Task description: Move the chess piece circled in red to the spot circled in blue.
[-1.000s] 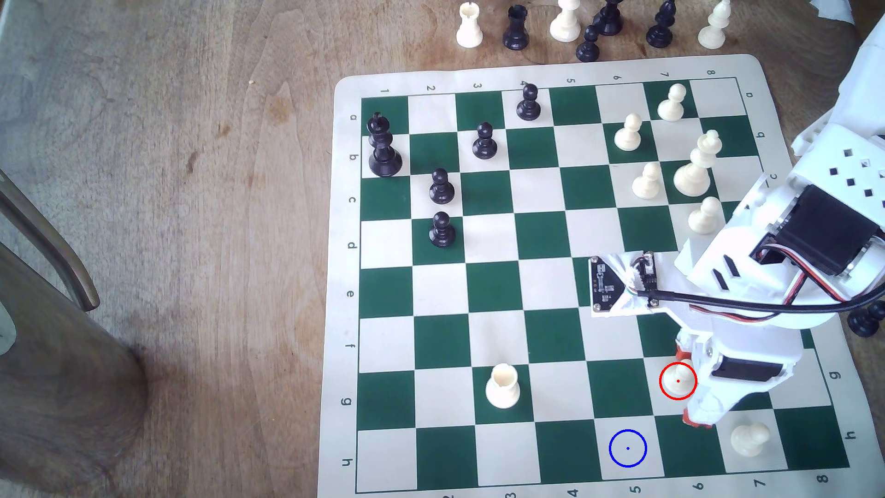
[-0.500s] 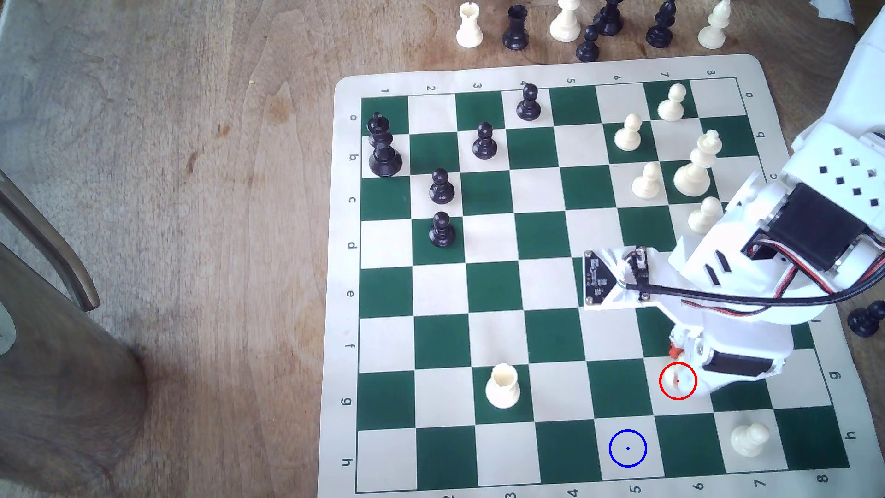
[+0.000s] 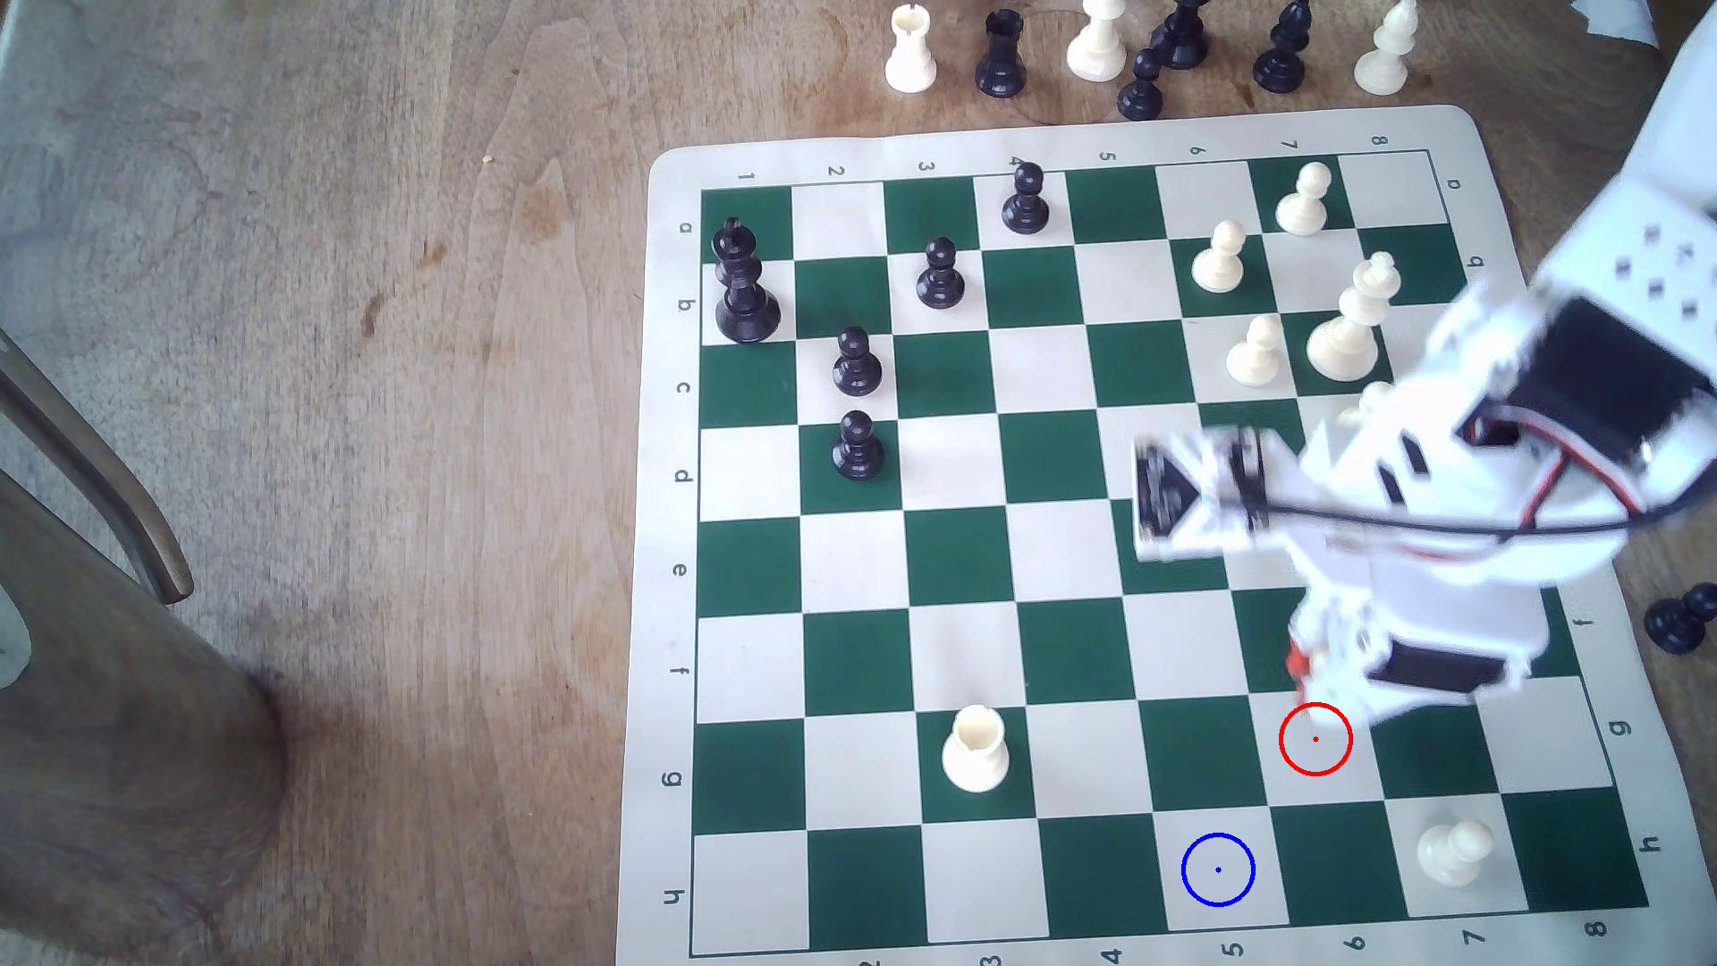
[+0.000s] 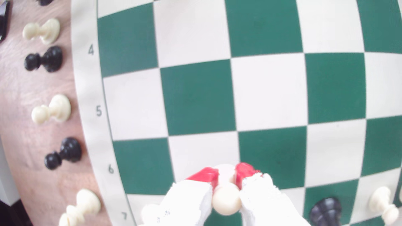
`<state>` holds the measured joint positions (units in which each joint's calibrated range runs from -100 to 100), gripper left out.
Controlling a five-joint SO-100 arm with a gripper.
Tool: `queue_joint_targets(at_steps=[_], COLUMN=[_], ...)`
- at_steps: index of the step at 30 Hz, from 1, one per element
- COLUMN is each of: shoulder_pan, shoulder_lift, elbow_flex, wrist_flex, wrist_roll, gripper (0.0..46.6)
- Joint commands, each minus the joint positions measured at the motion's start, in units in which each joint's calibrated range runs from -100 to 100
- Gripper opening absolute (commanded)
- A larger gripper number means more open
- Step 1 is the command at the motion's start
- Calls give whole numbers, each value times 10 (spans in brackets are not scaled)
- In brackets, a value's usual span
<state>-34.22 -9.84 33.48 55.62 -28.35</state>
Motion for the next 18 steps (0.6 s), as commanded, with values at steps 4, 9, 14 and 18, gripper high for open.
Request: queue_joint_targets(at_steps=[4, 9, 14, 18], shoulder_pan=[17, -8, -23, -16], shoulder_lift=[-83, -56, 22, 58], elbow_flex=[-139, -161, -241, -250], wrist_flex=[42, 12, 11, -12], wrist_roll=[7, 19, 27, 40], gripper=[2, 2, 2, 2])
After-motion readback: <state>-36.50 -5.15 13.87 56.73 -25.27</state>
